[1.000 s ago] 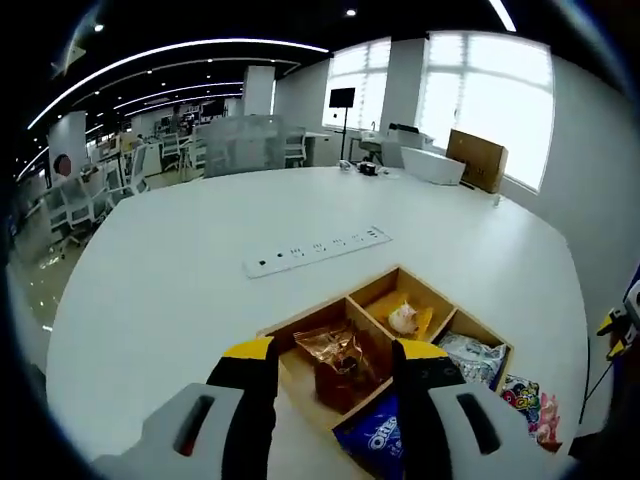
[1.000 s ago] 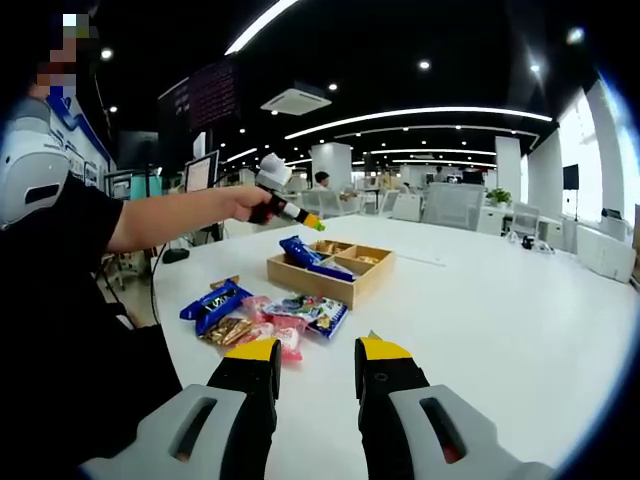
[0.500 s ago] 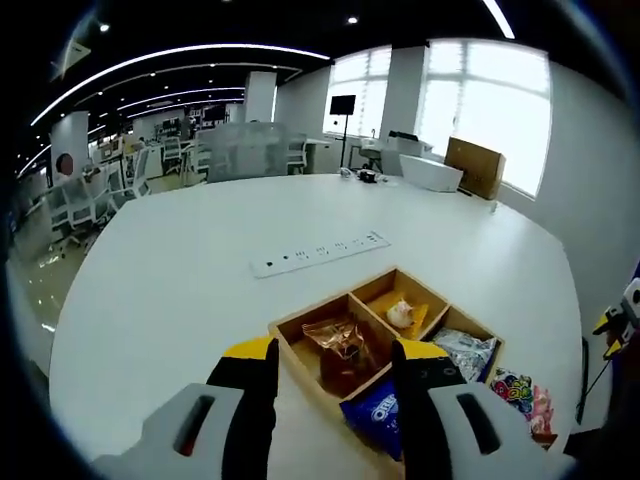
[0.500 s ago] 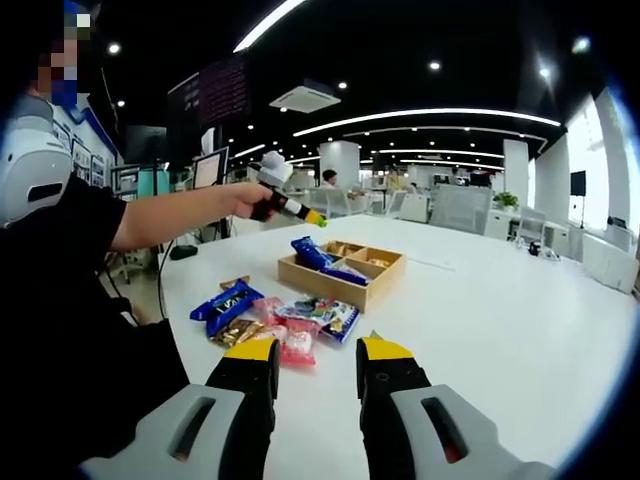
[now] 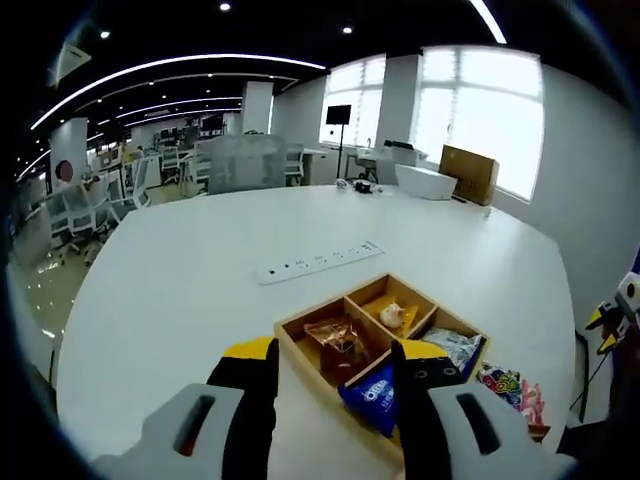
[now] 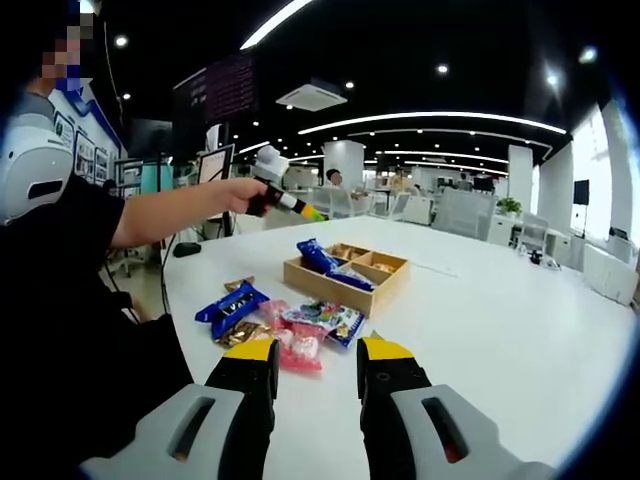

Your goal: Pick up the scattered marshmallows, QQ candies, Oreo cookies, and mixed nuts on the table and sort them into separate containers

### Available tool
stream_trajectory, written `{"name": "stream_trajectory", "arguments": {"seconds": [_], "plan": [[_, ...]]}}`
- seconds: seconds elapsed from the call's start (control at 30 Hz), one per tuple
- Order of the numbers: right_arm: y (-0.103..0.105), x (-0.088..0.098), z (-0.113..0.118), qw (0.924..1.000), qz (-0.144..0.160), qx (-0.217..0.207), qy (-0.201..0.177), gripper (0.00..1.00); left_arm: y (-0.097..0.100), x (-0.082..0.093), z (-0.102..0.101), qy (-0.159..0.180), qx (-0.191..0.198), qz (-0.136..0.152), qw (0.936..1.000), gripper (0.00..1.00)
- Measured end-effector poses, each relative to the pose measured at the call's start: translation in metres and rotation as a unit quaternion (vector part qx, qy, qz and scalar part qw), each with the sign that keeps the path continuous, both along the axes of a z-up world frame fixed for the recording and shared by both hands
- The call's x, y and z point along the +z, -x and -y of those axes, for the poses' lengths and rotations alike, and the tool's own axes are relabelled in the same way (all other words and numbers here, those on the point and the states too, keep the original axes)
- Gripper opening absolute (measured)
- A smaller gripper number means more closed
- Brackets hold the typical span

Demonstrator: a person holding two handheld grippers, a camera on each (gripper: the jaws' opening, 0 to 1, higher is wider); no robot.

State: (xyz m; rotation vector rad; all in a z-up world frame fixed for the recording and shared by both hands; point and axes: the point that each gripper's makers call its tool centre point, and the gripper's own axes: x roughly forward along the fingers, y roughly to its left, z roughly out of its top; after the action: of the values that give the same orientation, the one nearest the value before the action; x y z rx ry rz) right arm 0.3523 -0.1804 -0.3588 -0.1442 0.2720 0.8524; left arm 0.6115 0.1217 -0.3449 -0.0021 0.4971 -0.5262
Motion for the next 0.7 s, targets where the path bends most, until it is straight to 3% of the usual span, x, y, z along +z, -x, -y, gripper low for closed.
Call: {"name": "stream_trajectory", "arguments": {"seconds": [0.7], "plan": [[0.002, 0.006, -0.017, 0.9997, 0.015, 0.019, 0.007, 0.27, 0.034, 0.016, -0.022, -0.005, -0.013, 0.021, 0.9997, 0.5]]}}
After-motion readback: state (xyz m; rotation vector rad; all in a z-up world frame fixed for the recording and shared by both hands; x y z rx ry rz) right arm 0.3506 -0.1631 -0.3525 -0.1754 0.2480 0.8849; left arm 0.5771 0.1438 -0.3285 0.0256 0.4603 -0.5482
